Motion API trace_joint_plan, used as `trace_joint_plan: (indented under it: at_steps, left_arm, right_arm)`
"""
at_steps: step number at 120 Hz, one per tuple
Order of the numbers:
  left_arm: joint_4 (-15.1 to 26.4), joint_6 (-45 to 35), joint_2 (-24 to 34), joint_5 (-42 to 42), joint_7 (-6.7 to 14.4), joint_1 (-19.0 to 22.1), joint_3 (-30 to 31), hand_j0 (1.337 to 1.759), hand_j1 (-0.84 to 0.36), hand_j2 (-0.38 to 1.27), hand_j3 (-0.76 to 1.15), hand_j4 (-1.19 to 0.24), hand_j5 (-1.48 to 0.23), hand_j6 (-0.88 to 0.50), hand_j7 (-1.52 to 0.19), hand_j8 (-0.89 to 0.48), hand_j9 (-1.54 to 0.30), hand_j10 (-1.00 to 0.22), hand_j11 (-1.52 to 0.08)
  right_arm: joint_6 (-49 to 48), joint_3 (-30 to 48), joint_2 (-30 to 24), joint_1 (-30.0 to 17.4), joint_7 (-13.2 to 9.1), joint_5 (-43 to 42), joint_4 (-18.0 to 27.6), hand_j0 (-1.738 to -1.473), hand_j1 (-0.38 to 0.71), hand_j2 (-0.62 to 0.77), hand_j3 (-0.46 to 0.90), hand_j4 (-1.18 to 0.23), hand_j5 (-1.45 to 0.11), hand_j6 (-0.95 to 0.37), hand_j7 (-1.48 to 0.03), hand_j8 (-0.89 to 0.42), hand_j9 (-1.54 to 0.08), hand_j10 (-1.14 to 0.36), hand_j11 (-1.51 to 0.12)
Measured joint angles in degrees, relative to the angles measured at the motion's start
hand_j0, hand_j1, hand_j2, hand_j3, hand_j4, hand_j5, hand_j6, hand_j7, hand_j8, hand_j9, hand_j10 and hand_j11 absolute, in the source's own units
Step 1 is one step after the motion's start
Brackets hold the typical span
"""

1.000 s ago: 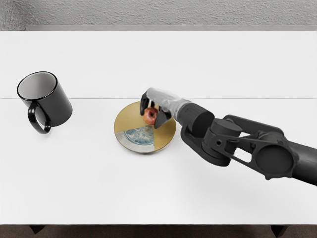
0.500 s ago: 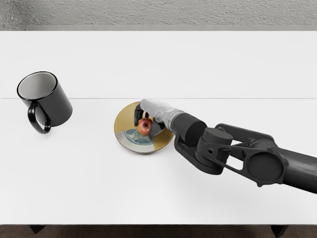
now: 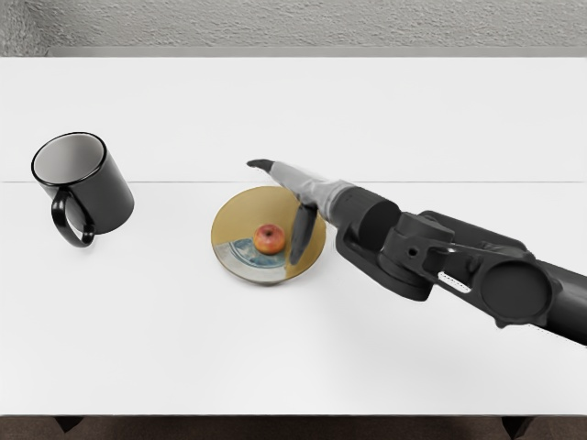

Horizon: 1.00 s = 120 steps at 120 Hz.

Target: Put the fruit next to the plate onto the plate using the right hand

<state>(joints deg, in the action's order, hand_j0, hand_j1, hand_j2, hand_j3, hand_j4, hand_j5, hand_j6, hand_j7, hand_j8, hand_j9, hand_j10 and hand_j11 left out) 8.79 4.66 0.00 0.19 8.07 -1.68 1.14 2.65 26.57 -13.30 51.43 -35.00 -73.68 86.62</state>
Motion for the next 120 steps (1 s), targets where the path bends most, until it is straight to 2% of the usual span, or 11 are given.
trace_joint_plan:
  at_steps: [16,48,87,105,120]
  left_arm:
    - [0.0,0.0,0.0,0.0,0.0,0.0,0.0,1.658,0.34,0.00,0.00,-0.01,-0.01,-0.01,-0.01,-0.01,-0.01,-0.01,-0.01]
    - [0.0,0.0,0.0,0.0,0.0,0.0,0.0,1.658,0.34,0.00,0.00,-0.01,-0.01,-0.01,-0.01,-0.01,-0.01,-0.01,-0.01]
    - [0.0,0.0,0.0,0.0,0.0,-0.1,0.0,1.658,0.34,0.00,0.00,-0.01,-0.01,-0.01,-0.01,-0.01,-0.01,-0.01,-0.01]
    - [0.0,0.0,0.0,0.0,0.0,-0.3,0.0,1.658,0.34,0.00,0.00,-0.01,-0.01,-0.01,-0.01,-0.01,-0.01,-0.01,-0.01]
    - [0.0,0.0,0.0,0.1,0.0,-0.3,0.0,1.658,0.34,0.00,0.00,-0.01,-0.01,-0.01,-0.01,-0.01,-0.01,-0.01,-0.01]
  right_arm:
    - [-5.3,5.9,-3.4,-0.1,0.0,9.3,0.6,-1.658,-0.33,0.01,0.00,-0.03,-0.04,-0.02,-0.04,-0.02,-0.04,-0.03,-0.04]
    - [-21.2,14.4,-15.4,0.1,0.0,34.7,-0.2,-1.658,-0.34,0.00,0.00,-0.01,-0.01,-0.01,-0.01,-0.01,-0.01,-0.01,-0.01]
    - [-34.9,16.2,-29.9,0.1,0.0,60.0,-2.2,-1.658,-0.35,0.00,0.00,0.00,0.00,0.00,0.00,0.00,0.00,0.00,0.00]
    - [-37.0,16.1,-34.8,-0.4,0.0,67.9,-3.1,-1.658,-0.35,0.00,0.00,0.00,0.00,0.00,0.00,0.00,0.00,0.00,0.00]
    - [-37.5,16.0,-36.6,-1.0,0.0,71.4,-3.8,-1.658,-0.35,0.00,0.00,0.00,0.00,0.00,0.00,0.00,0.00,0.00,0.00]
